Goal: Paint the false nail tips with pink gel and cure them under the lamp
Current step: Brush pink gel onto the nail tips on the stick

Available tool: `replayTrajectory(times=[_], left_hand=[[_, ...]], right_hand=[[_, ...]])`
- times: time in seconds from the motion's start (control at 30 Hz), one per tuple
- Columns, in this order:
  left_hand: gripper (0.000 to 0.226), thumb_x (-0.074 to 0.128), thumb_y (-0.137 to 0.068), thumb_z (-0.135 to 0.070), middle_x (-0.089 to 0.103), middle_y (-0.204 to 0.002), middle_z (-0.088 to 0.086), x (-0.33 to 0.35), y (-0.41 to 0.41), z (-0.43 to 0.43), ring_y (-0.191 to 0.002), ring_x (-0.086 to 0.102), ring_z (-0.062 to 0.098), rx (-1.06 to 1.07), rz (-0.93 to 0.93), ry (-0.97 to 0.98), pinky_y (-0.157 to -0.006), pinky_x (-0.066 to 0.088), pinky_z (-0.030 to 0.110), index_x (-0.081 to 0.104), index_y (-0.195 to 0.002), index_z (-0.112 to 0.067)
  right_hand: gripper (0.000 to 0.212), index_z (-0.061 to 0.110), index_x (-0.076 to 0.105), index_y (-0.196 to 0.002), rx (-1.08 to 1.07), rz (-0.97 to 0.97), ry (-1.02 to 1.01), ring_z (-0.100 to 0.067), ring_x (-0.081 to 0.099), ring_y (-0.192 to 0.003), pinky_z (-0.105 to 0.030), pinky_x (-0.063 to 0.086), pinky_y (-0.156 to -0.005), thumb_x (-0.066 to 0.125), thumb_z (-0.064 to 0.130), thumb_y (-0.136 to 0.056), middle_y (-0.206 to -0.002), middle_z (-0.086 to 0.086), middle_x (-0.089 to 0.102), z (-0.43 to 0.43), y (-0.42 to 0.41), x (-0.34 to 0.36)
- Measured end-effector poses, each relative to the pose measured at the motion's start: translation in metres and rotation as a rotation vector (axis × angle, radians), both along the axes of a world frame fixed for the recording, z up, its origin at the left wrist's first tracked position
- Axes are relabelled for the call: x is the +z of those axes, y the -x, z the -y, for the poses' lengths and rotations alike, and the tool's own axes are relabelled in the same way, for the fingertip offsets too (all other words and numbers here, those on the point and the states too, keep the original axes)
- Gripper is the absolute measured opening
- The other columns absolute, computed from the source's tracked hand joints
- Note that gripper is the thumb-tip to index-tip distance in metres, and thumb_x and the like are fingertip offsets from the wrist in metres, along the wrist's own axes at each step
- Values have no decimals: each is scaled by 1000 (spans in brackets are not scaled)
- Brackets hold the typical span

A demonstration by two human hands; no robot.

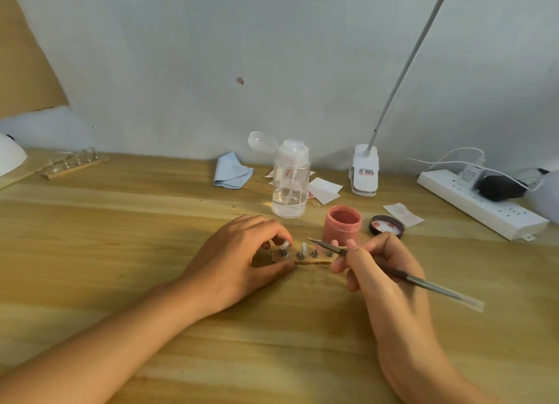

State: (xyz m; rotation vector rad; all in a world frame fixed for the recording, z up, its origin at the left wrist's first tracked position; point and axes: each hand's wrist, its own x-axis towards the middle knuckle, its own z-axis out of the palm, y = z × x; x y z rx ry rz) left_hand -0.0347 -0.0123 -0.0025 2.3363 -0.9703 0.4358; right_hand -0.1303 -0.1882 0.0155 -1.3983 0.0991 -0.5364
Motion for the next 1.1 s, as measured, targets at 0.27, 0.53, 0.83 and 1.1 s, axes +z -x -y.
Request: replayTrajectory(times=[0.27,0.53,0.83,1.1], left_hand=[[24,69,-78,-49,57,-90,-25,0,0,1,-87,54,-1,-7,5,14,-79,46,26,64,-97,-34],[22,73,-79,-43,57,-89,-24,0,1,1,-85,54,0,-11,14,20,-78,46,27,64,-95,-32],[23,71,-78,-46,57,-89,-24,1,1,1,-86,53,-2,-5,12,15,-79,45,24,64,-96,-33],[25,68,-78,-51,59,-92,-24,1,1,0,-89,56,-2,-6,3,9,-78,48,27,62,-98,-36]], right_hand=[[15,0,50,-75,34,-11,13,5,56,-52,-7,40,-55,60,-2,-86,-62,-7,69,0,-2,-3],[14,-2,50,-75,36,12,2,6,58,-53,-6,40,-54,59,-3,-86,-59,-6,68,-1,-2,-2],[19,6,49,-72,21,4,15,4,57,-54,-9,41,-57,59,0,-87,-60,-8,67,-1,-1,-1],[12,5,51,-80,6,49,17,-6,57,-56,-21,43,-55,53,0,-91,-65,-9,69,2,-1,-1]])
